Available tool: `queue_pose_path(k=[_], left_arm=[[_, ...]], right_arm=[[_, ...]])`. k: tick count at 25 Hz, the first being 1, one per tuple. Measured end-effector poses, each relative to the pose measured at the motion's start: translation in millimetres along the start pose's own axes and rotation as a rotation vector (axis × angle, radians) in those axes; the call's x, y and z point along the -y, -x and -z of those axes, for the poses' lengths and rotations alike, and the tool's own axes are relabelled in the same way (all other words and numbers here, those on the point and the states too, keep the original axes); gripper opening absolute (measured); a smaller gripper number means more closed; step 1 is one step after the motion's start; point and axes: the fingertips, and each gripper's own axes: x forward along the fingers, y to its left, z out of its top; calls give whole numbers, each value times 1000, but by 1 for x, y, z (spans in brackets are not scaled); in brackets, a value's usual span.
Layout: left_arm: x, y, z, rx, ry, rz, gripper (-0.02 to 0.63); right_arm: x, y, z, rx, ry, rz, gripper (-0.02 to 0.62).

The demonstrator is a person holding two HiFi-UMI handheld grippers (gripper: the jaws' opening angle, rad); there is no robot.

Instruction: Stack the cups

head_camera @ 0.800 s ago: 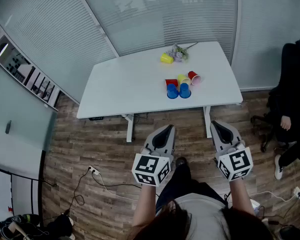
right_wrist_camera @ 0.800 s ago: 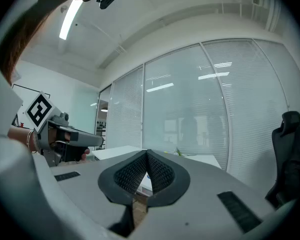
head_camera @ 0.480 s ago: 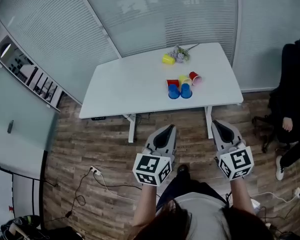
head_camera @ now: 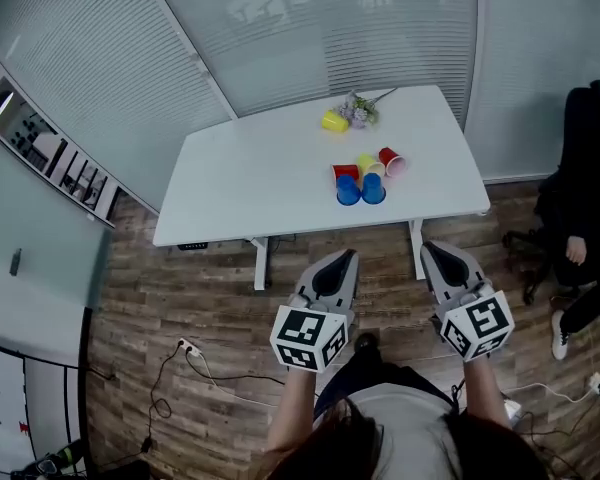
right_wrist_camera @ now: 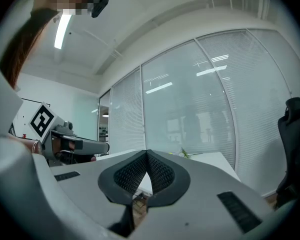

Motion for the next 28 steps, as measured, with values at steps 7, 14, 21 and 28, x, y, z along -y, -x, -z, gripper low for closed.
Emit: queue_pose_path(k=[7,14,21,28], left_arm=[[-31,-21,-4,3,8,20,23],[-65,-41,-4,-5,5,59,23],[-93,-60,-7,2,9,126,23],[-106,-79,-2,-10,16,169,23]], right_arm=[[2,-37,2,-24,-66,-25,28],[0,-81,2,-39,-48,-31,28],[12,-114,2,-32,-65,35,28],[24,-131,-6,11,-71,91,28]])
